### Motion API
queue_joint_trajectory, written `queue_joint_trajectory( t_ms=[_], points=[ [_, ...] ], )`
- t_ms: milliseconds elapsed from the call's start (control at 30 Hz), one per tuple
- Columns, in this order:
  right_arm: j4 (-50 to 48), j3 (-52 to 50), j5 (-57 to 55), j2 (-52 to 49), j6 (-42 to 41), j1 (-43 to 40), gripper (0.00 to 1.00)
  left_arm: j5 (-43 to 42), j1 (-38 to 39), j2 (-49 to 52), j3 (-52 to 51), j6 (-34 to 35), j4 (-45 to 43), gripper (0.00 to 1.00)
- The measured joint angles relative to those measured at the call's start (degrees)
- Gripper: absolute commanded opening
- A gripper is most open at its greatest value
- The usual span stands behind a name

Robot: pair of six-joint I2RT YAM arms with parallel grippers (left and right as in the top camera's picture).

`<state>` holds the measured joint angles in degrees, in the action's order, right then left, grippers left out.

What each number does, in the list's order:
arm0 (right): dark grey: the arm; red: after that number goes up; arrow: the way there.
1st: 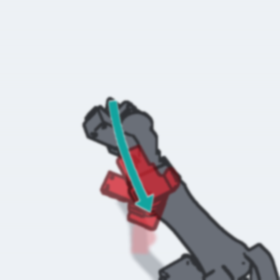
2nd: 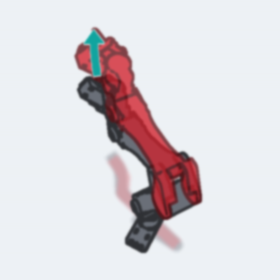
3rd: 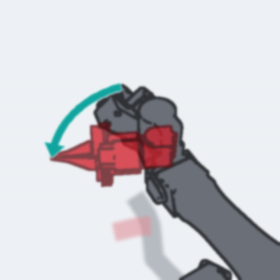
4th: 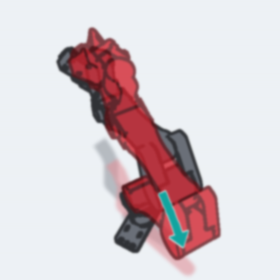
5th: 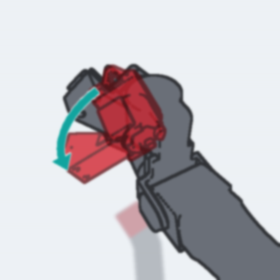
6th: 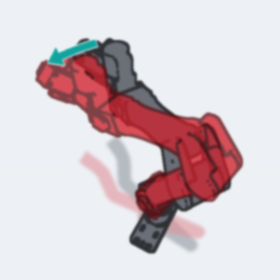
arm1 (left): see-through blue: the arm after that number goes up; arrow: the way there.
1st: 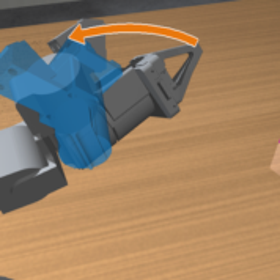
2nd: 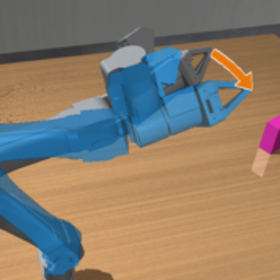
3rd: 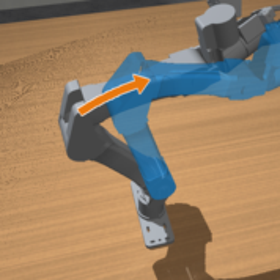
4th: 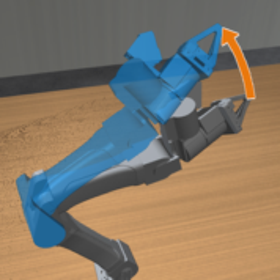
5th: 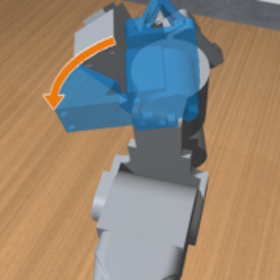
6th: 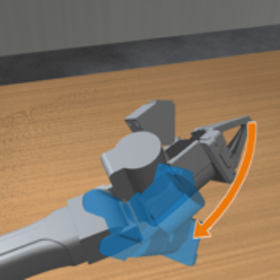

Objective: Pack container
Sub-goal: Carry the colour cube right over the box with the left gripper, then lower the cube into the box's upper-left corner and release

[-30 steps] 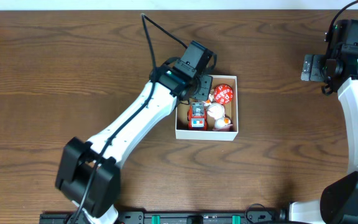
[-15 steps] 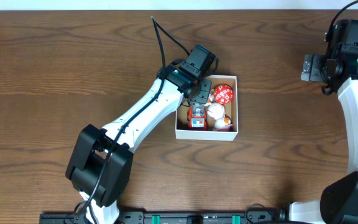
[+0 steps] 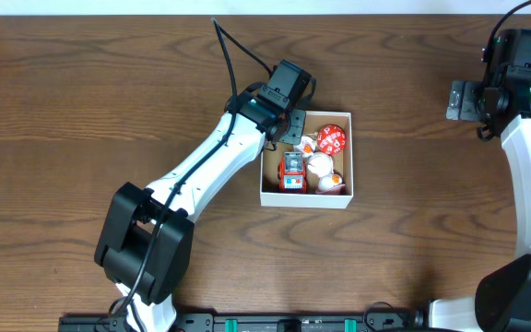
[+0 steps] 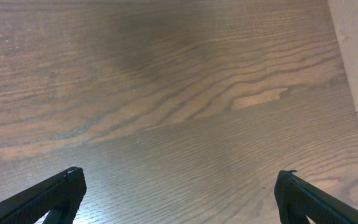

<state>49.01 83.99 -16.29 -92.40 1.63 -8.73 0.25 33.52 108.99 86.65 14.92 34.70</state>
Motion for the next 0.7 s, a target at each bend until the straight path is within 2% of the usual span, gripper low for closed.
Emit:
queue_joint_trajectory(
  t_ms=[333,367,433,467,700],
  points=[
    [0.0,0.0,0.0,0.0,0.0,0.0,0.99,0.0,0.0,0.0,0.0,0.0,-0.2,0.50],
    [0.0,0.0,0.0,0.0,0.0,0.0,0.99,0.0,0.0,0.0,0.0,0.0,-0.2,0.53],
    [0.0,0.0,0.0,0.0,0.0,0.0,0.99,0.0,0.0,0.0,0.0,-0.3,-0.2,0.79],
    [0.0,0.0,0.0,0.0,0.0,0.0,0.99,0.0,0.0,0.0,0.0,-0.3,-0.2,0.86],
    [0.0,0.0,0.0,0.0,0.0,0.0,0.99,0.2,0.0,0.0,0.0,-0.2,-0.2,0.87]
  ],
)
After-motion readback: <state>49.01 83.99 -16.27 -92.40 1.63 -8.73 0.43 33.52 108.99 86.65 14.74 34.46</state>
